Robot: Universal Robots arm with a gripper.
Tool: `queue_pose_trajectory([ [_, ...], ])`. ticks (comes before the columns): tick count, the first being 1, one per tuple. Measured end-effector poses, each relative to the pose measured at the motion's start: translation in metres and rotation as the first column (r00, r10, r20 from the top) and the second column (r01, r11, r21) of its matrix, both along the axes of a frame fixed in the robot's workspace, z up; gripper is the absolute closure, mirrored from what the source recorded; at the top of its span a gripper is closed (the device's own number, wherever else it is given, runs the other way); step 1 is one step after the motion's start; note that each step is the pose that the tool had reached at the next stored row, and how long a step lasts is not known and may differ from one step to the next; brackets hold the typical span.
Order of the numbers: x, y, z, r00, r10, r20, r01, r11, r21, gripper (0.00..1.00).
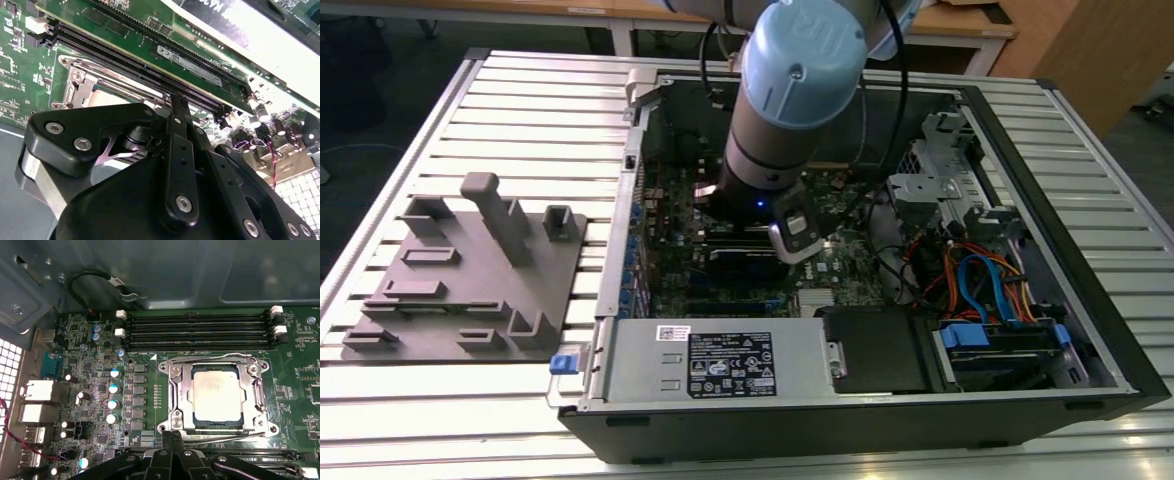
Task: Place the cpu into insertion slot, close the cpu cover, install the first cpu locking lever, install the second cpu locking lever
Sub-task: 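Install the second cpu locking lever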
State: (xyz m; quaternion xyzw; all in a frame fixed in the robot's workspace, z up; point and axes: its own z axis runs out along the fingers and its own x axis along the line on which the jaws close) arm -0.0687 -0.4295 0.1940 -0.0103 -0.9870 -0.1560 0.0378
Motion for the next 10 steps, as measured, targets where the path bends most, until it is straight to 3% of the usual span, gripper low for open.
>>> queue_pose_trajectory([
  [10, -0.005, 0.0002, -0.0019, 1.0, 0.0, -0.0003, 0.0, 0.9999, 0.0107, 0.9],
])
